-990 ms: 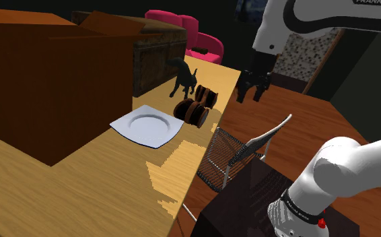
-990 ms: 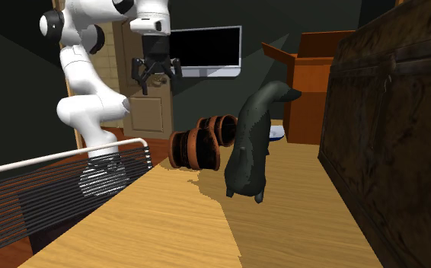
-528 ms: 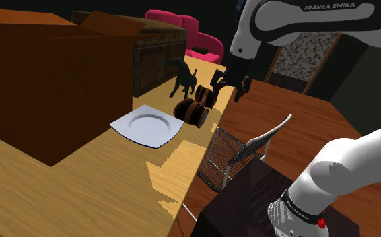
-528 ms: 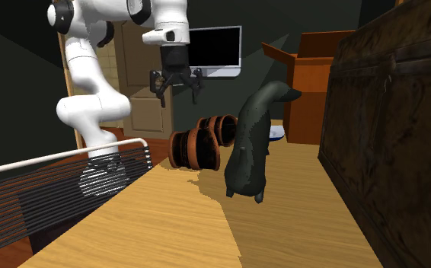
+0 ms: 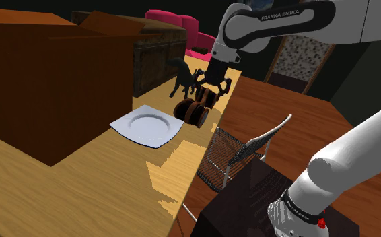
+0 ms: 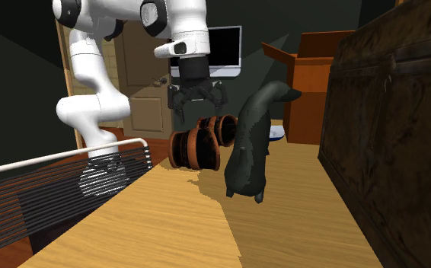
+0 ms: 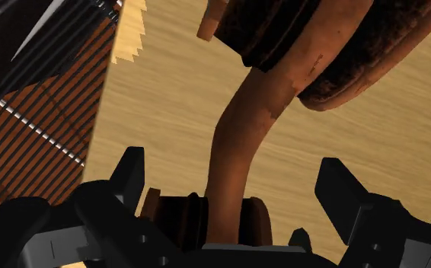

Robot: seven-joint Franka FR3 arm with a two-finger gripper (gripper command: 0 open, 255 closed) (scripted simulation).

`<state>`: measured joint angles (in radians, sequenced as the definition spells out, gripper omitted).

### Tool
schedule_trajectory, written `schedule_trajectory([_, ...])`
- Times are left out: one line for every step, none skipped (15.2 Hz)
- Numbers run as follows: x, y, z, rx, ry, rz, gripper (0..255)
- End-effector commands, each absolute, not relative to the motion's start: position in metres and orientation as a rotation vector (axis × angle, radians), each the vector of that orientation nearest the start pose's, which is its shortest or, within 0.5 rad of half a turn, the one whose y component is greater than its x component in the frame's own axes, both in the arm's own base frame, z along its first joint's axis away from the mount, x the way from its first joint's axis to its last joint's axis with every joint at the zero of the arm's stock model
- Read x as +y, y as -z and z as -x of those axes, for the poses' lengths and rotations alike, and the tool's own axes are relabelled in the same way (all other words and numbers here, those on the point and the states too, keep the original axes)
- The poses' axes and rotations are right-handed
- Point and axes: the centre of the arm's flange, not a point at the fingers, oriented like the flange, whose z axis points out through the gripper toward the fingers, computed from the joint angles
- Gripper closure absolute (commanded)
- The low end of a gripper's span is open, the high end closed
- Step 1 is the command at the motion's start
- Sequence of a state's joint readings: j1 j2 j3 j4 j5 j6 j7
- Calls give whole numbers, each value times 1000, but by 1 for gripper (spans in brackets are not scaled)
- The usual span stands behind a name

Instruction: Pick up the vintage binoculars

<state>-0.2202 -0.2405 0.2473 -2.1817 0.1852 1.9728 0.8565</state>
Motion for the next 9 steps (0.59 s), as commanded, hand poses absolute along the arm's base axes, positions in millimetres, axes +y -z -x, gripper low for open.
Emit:
schedule_trajectory([20, -478, -506, 1443, -25, 2655, 0])
schedule_trajectory([20, -473, -506, 1443, -25, 2655, 0])
schedule_trajectory([20, -468, -506, 1443, -25, 2655, 0])
schedule_trajectory([20, -462, -506, 1443, -25, 2655, 0])
schedule_trajectory([20, -457, -506, 1443, -25, 2655, 0])
schedule_trajectory([20, -452, -506, 1443, -25, 2655, 0])
schedule_trajectory([20, -447, -506, 1443, -25, 2655, 0])
schedule_trajectory([20, -441, -506, 1443, -25, 2655, 0])
schedule_trajectory([20, -438, -506, 1443, -25, 2655, 0])
